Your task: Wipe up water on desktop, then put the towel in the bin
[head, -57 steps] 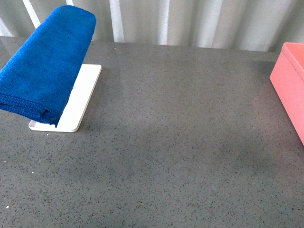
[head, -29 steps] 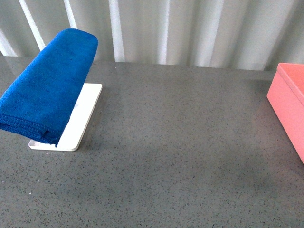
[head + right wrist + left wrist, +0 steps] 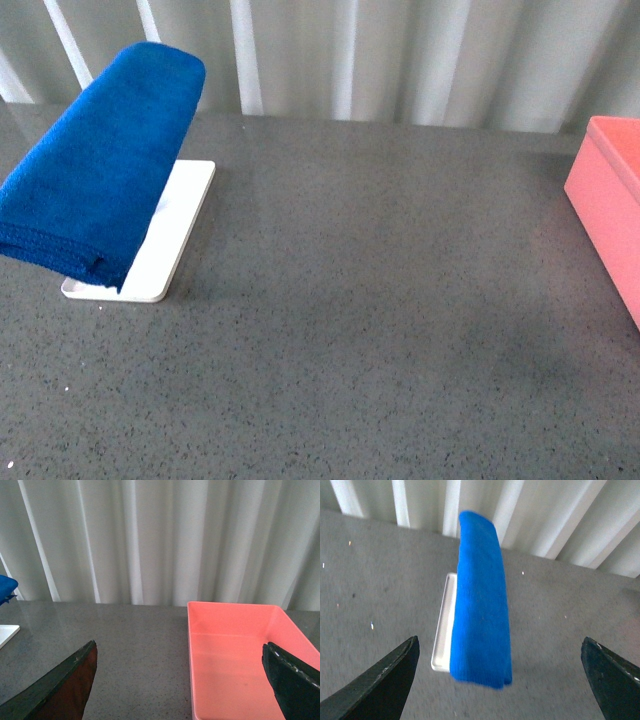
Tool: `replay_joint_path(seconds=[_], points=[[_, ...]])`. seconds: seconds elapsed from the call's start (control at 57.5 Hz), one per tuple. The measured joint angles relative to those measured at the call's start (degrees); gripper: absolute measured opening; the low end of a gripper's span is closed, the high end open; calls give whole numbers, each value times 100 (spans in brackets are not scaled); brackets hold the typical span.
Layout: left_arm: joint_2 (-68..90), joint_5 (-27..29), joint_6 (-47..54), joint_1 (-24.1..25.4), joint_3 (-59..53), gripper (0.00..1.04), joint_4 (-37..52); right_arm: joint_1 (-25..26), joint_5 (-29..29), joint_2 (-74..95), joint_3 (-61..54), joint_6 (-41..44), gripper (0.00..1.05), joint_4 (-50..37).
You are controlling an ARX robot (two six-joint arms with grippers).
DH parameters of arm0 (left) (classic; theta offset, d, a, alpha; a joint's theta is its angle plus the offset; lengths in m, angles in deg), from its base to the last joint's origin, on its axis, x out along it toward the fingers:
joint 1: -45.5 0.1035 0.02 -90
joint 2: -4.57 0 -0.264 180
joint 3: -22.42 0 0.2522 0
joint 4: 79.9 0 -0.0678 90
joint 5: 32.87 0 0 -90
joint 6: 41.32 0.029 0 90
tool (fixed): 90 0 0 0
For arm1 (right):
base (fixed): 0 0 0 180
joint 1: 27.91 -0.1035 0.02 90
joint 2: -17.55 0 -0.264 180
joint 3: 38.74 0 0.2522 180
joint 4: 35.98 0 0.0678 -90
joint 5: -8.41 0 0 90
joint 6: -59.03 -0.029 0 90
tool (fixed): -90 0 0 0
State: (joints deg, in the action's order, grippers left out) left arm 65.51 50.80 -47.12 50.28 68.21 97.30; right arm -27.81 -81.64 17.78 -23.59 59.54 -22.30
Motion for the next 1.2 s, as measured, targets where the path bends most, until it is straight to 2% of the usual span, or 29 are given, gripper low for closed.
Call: replay_joint_path(seconds=[0.104,0.209,0.365,0.626,1.044,1.201], points=[[1851,-175,378,146,1362,98,-179,0,0,0,2,0,98,0],[3261,186,820,46,2765,98,-960,0,-2,0,0,0,98,0],[4262,332,1086,-57,4048,98,-1300,0,0,0,0,0,98,0],[4767,210,1226,-168,4417,98,-1764,0,0,0,0,0,98,0],[5171,212,1158,-446,4413,98,-1495,0,0,0,2,0,98,-2],[5230,376,1169,-535,4334,98,-1362,0,0,0,0,0,98,-2]])
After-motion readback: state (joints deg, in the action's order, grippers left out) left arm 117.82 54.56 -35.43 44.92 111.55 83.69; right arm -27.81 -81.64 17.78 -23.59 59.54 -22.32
